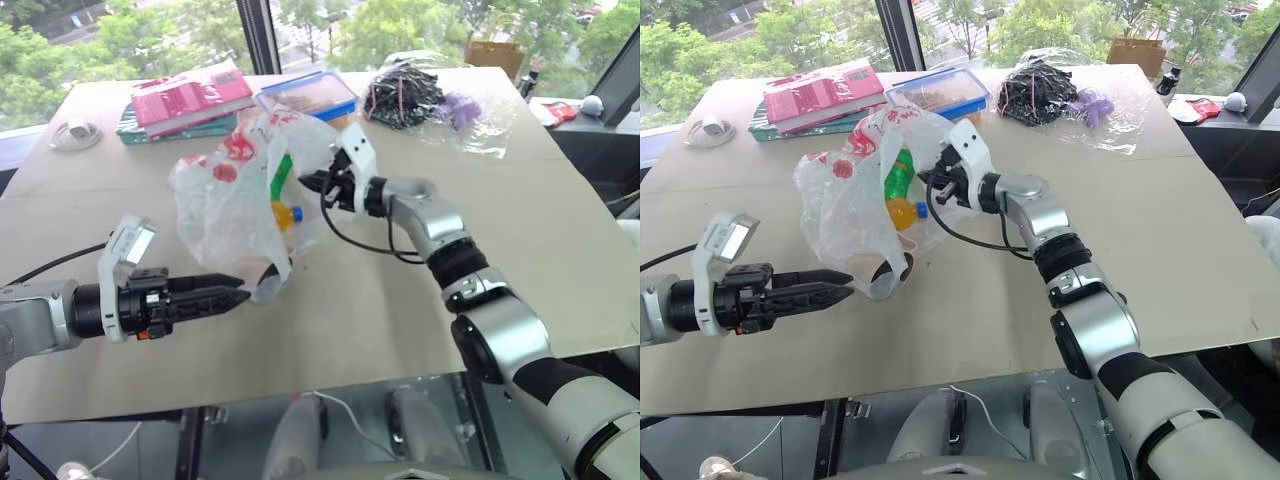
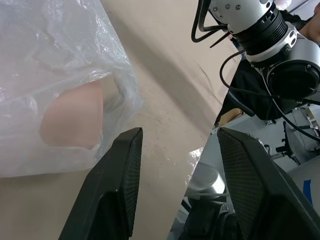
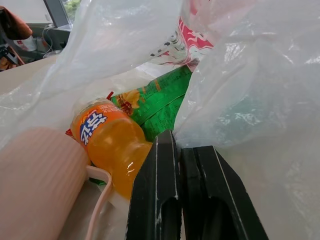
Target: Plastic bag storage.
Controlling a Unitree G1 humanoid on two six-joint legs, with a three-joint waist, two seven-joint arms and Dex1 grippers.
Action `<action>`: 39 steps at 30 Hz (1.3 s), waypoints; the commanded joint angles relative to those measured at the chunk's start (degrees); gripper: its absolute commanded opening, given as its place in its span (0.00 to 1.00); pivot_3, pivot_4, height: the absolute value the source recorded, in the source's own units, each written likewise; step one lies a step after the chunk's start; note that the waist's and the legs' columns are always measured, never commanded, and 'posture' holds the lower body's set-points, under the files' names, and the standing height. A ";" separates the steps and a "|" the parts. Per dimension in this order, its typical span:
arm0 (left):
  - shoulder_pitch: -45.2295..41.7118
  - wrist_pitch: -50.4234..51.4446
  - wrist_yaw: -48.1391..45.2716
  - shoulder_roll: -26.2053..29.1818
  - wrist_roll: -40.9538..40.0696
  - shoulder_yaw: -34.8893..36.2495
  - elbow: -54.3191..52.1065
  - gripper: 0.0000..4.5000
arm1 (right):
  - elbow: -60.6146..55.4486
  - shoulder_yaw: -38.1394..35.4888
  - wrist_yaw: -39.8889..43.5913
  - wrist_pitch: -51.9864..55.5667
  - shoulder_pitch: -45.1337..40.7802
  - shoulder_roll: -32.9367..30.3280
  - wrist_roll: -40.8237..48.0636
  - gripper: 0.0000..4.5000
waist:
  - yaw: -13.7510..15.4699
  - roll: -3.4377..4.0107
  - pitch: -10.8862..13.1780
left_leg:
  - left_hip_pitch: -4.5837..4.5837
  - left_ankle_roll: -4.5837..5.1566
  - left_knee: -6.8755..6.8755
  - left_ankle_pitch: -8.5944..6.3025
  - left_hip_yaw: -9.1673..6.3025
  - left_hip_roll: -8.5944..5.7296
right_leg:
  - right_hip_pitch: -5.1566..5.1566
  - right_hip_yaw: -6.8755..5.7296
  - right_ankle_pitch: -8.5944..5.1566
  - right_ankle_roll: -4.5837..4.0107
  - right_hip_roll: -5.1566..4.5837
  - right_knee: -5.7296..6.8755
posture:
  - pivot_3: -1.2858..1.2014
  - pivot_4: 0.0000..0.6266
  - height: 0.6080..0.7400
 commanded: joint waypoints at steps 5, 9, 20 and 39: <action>1.86 -12.63 22.65 -19.17 10.52 -12.07 -16.97 0.55 | -9.25 -0.63 2.03 4.50 0.83 -0.03 2.56 0.04 | -0.01 0.00 0.00 | 0.00 0.00 0.00 0.00 0.00 0.00 | 0.00 0.00 0.00 0.00 0.00 0.00 | 0.52 0.00 1.00; -0.04 -14.76 23.37 -19.44 13.42 -13.08 -14.59 0.55 | -11.50 -0.73 0.83 4.98 1.91 0.07 2.71 0.04 | -0.01 0.00 0.00 | 0.00 0.00 0.00 0.00 0.00 0.00 | 0.00 0.00 0.00 0.00 0.00 0.00 | 0.52 0.00 1.00; -3.58 -20.98 28.62 -25.57 19.61 -16.46 -10.04 0.55 | -19.82 -1.01 -4.29 7.58 6.54 3.07 4.39 0.04 | -0.39 -1.12 -3.81 | -0.15 -0.45 -0.19 0.16 0.09 0.00 | -0.29 0.01 -0.17 -0.22 0.01 0.01 | 0.52 0.00 1.00; -1.55 -30.15 25.08 -27.68 20.06 -19.29 -9.03 0.55 | -26.72 0.40 -7.42 9.35 10.08 3.07 5.02 0.04 | -1.03 -1.73 -6.14 | 0.14 -0.38 -0.13 0.14 0.08 0.07 | -0.05 0.06 -0.09 -0.28 0.14 0.17 | 0.52 0.00 1.00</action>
